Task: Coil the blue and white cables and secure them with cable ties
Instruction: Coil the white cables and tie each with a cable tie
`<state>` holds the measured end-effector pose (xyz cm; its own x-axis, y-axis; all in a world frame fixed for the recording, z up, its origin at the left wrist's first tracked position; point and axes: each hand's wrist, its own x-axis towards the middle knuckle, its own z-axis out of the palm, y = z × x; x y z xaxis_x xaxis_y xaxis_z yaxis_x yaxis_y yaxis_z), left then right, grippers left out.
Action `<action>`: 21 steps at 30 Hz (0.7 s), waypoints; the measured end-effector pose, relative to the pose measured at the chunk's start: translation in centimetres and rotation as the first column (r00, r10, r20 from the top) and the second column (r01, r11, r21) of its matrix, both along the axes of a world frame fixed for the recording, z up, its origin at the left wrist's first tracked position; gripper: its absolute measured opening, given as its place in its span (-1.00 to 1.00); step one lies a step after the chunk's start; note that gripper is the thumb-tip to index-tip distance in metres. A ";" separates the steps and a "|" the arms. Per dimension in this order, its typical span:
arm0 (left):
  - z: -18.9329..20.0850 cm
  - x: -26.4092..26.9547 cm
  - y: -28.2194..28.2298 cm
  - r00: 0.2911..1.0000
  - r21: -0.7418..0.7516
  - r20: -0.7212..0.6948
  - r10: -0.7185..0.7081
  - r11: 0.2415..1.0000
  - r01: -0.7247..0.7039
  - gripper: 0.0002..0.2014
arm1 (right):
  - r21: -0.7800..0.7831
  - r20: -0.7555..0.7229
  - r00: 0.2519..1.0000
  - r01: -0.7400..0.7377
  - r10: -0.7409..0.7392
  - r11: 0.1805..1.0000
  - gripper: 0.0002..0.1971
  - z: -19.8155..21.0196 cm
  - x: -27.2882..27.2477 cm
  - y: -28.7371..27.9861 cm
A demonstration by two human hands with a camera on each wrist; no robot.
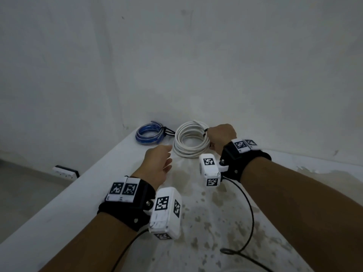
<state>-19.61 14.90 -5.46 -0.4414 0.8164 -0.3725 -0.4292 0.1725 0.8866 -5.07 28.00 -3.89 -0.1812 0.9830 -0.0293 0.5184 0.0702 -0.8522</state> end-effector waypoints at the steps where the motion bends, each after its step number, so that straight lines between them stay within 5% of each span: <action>1: -0.2 -0.1 0.0 1.000 0.007 -0.004 0.002 1.000 -0.002 -0.63 | 0.032 0.126 0.992 0.018 -0.022 0.999 -0.86 0.3 0.3 -0.8; 3: -0.3 -0.1 -0.4 1.000 0.012 -0.002 -0.002 1.000 0.002 -0.67 | 0.154 0.298 0.945 0.089 -0.132 0.984 -0.81 0.1 1.0 -1.8; 6: 0.1 0.4 -1.3 0.998 0.001 -0.041 -0.047 0.999 0.047 -0.80 | 0.015 -0.105 0.988 0.118 -0.116 0.993 -0.91 0.3 2.3 -3.1; 9: 1.6 2.3 -2.8 0.993 0.015 -0.056 -0.105 0.994 0.106 -0.94 | -0.067 -0.178 0.949 0.252 -0.260 0.965 -0.78 0.7 4.6 -5.0; 14: 3.4 6.3 -5.8 0.922 0.024 -0.266 -0.281 0.954 0.298 -0.93 | -0.061 0.150 0.989 0.010 -0.001 0.998 -0.77 2.7 12.2 -11.1; 16: 3.4 7.4 -7.4 0.806 -0.060 -0.444 -0.392 0.910 0.409 -0.87 | -0.103 0.272 0.947 -0.146 0.169 0.984 -0.72 3.2 15.0 -13.8; 21: 2.9 9.9 -11.4 0.377 -0.342 -0.691 -0.616 0.739 0.581 -0.75 | -0.282 0.428 0.801 -0.322 0.419 0.904 -0.75 1.8 17.8 -18.6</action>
